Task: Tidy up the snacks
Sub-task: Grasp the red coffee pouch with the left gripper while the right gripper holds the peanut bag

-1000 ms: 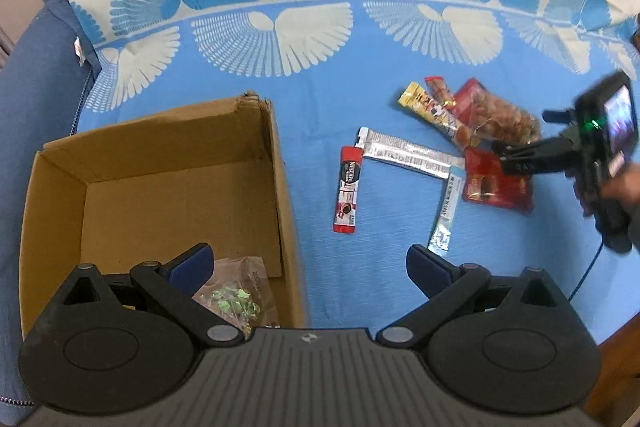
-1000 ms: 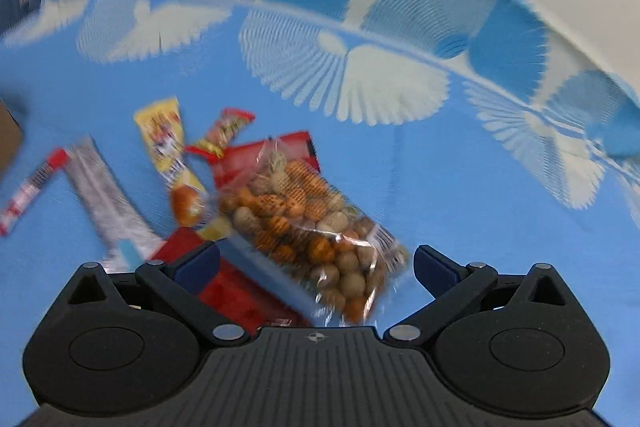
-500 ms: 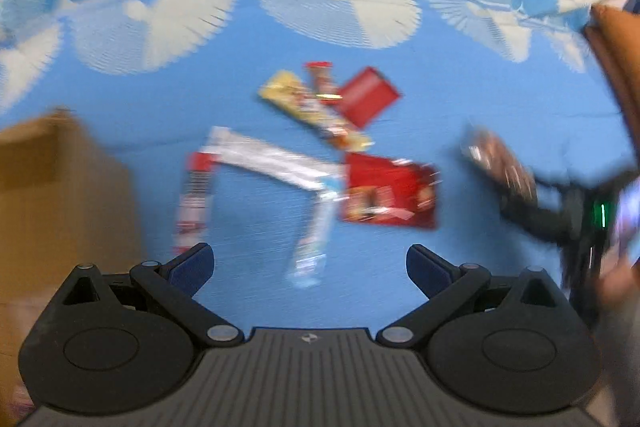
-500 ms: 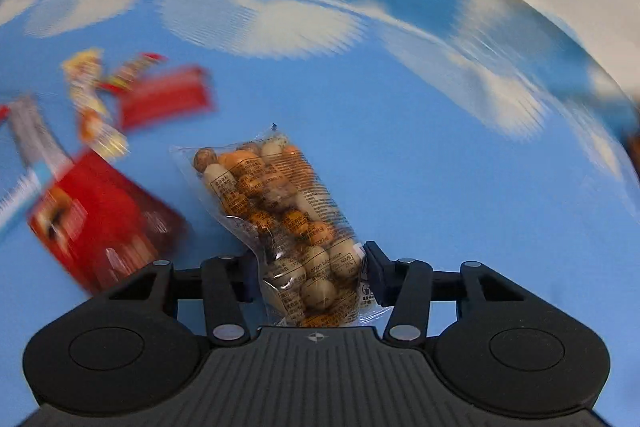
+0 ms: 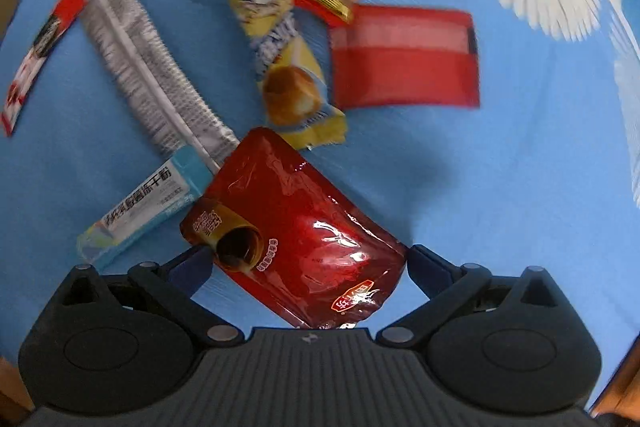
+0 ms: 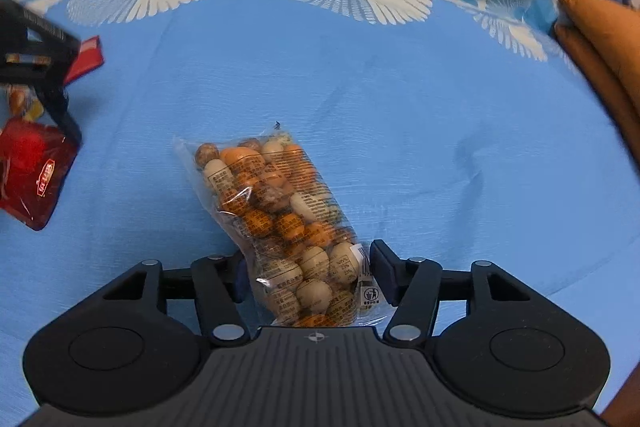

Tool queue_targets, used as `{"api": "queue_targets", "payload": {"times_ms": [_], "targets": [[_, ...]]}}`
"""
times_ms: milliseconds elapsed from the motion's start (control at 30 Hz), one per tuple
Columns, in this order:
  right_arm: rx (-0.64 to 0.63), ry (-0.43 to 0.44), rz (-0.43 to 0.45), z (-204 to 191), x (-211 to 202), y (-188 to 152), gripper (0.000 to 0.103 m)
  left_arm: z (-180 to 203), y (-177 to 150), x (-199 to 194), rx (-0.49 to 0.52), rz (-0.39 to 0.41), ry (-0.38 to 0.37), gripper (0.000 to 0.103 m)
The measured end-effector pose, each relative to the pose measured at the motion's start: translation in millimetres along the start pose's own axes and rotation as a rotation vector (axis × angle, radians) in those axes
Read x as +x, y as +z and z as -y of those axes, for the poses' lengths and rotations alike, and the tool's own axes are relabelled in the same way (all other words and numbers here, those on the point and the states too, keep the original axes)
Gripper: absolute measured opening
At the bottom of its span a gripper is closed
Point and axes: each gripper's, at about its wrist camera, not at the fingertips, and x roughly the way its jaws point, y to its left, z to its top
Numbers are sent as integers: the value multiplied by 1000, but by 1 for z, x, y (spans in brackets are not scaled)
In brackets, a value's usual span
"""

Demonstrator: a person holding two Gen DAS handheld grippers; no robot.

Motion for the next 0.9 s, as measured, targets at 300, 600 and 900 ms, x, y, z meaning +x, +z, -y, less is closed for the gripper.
{"api": "queue_targets", "payload": {"times_ms": [300, 600, 900], "targets": [[59, 38, 18, 11, 2, -6, 71, -15, 14, -6, -65, -23, -52, 97], [29, -16, 18, -10, -32, -26, 55, -44, -57, -79, 346, 161, -201, 0], [101, -10, 84, -37, -93, -53, 55, -112, -100, -116, 592, 269, -266, 0]]}}
